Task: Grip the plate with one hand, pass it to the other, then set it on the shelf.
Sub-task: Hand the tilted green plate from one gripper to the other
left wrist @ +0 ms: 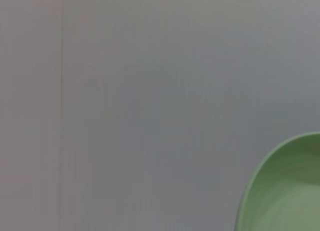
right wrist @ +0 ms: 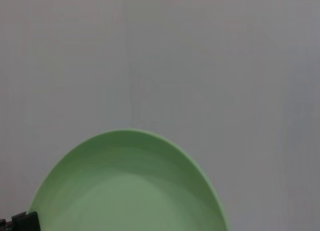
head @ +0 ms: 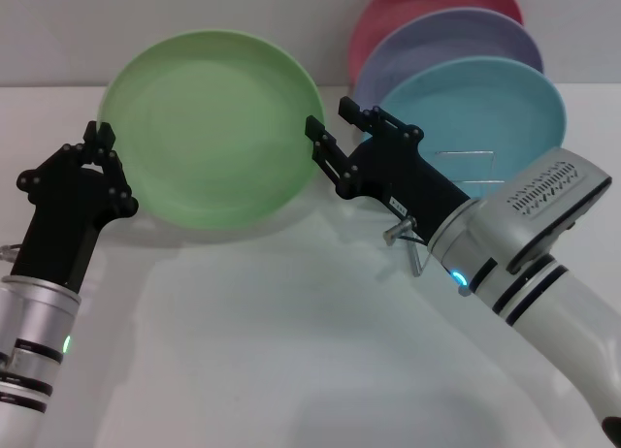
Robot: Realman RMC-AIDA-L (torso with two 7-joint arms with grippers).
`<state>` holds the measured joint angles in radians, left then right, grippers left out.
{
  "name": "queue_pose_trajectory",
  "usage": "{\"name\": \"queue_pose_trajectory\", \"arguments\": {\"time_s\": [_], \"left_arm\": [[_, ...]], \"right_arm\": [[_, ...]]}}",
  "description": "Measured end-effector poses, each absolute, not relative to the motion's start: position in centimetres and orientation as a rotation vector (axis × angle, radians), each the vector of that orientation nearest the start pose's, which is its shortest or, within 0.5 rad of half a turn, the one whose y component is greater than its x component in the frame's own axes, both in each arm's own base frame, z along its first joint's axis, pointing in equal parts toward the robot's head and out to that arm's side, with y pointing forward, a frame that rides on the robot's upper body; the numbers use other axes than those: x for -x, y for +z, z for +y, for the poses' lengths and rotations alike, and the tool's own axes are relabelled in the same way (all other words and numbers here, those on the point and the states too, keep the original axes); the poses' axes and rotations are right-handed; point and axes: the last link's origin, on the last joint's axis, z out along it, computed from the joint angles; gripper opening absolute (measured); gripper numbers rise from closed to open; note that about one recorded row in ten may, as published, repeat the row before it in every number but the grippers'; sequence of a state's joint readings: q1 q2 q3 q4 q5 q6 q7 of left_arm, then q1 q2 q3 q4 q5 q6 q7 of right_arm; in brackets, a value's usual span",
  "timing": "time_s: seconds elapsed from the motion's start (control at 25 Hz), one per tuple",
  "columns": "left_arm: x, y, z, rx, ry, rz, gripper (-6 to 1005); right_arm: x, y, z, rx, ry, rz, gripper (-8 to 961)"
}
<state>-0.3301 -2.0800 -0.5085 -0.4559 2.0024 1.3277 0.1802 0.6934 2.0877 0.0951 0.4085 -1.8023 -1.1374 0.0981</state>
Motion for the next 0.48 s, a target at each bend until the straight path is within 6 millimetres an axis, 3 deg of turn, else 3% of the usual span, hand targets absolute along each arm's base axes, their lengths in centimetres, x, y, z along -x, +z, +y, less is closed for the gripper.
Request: {"name": "queue_pose_trajectory", "arguments": {"time_s": [0.48], "left_arm": [[27.17, -4.71, 29.02, 1.553, -0.758, -0.342, 32]], "right_arm": [[-19.13, -11.17, 34.53, 2.078, 0.942, 0.424, 464]]}}
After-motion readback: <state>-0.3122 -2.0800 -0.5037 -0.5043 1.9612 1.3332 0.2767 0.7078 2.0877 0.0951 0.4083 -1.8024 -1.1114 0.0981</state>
